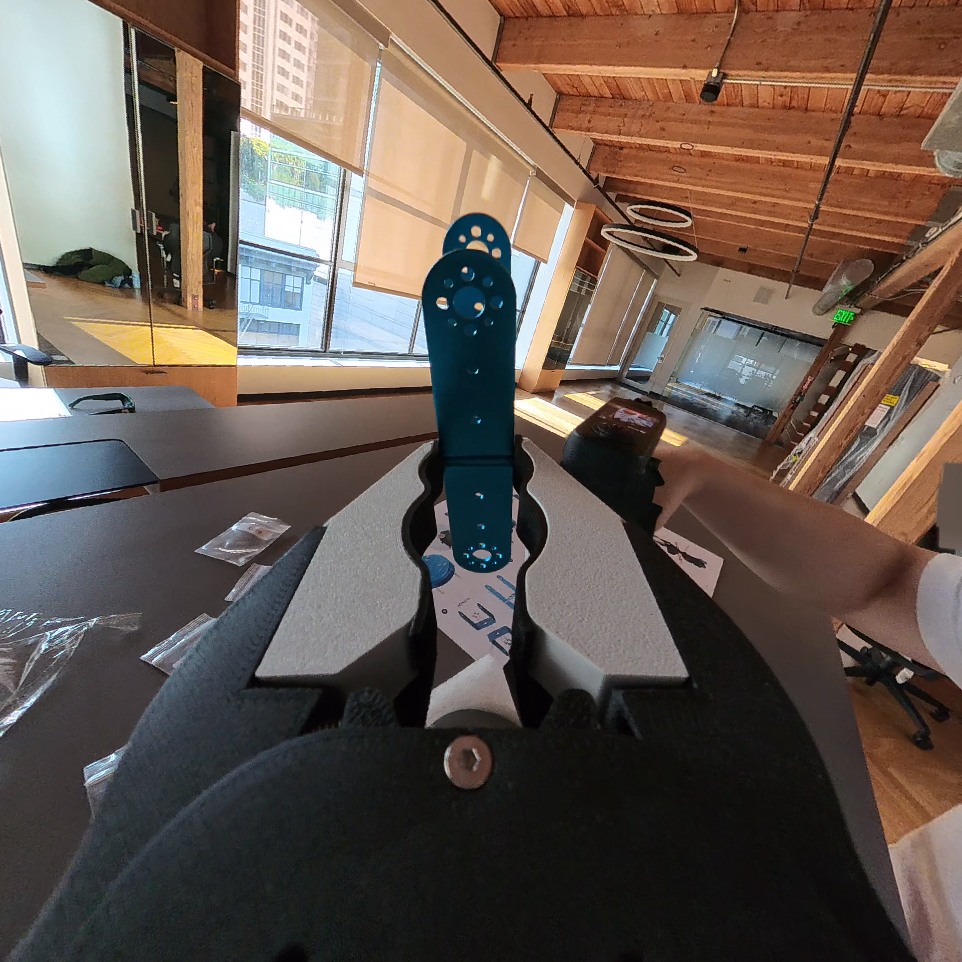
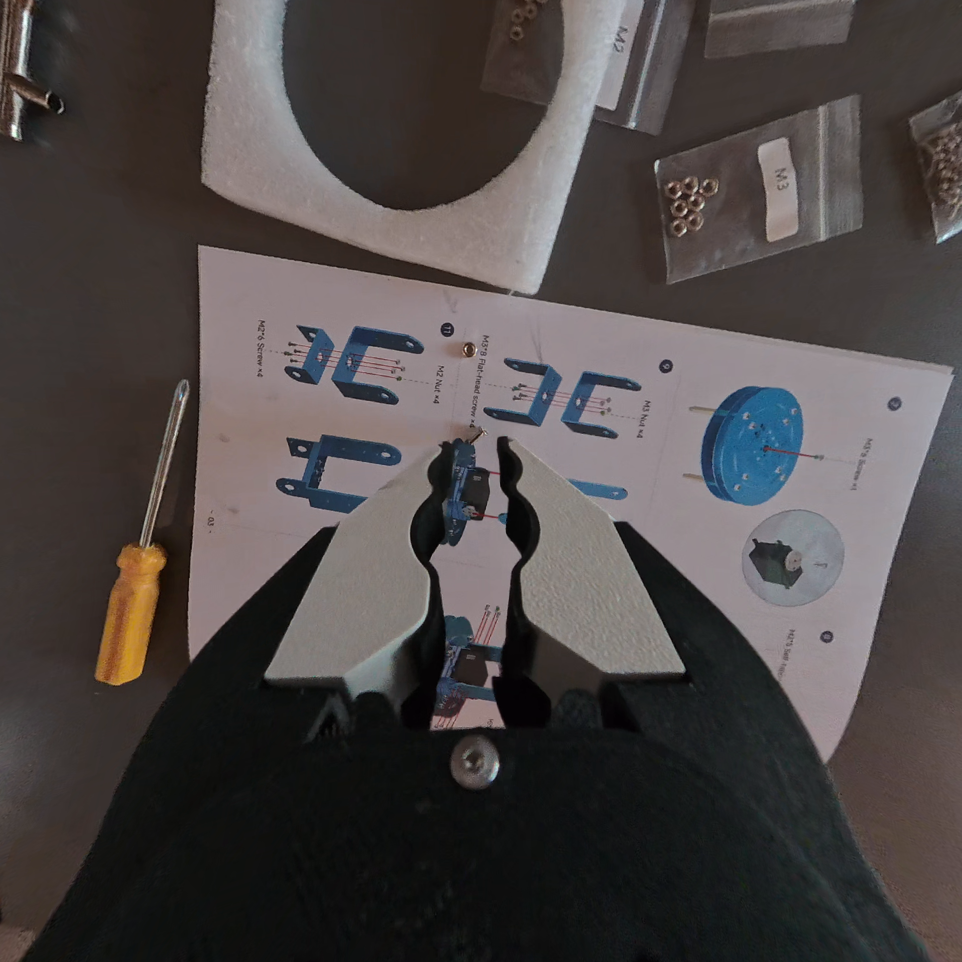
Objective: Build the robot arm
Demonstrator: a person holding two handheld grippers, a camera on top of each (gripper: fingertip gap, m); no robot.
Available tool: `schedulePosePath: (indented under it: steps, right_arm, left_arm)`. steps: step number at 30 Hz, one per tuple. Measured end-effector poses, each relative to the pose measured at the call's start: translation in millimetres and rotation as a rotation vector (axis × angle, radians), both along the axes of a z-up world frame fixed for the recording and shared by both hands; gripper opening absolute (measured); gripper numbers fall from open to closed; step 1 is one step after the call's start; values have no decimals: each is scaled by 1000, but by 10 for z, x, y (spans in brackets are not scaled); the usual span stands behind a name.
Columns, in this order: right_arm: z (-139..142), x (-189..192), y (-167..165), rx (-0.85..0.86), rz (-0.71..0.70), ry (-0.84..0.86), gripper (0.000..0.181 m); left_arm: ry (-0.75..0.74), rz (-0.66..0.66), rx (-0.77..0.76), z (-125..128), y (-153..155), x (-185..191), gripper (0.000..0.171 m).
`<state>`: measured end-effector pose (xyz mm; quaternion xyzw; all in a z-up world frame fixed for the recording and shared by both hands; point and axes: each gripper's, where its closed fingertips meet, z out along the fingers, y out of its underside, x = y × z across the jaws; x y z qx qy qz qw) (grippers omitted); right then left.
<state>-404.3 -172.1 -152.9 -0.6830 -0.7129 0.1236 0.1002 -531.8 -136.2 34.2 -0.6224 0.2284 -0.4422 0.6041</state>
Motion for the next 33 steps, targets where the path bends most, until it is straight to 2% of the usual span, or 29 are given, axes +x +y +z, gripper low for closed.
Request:
schedulePosePath:
  steps: [3,8,16,25,30,31,32,33]
  right_arm:
    - [-39,26,24,-45,-67,-10,14]
    - [-38,-36,-68,-110,-77,25,13]
    - [-97,-76,-170,-49,28,5,9]
    - [-99,-140,-176,-10,48,28,9]
    - [-102,-188,-167,27,50,56,3]
    - [-98,-195,-162,31,43,66,7]
    - [-85,-215,-158,38,35,83,22]
    - [-48,-244,-181,36,38,108,26]
  left_arm:
    - [1,1,-4,-10,8,-1,25]
    - [7,-3,-3,-10,-2,14,25]
    - [11,-5,-3,-14,-7,22,25]
    - [14,-8,-13,-32,-6,36,25]
    - [19,1,-51,-117,49,51,25]
    - [12,2,-71,-148,74,49,25]
    - [-1,2,-93,-184,102,47,25]
    - [-17,2,-120,-221,134,43,25]
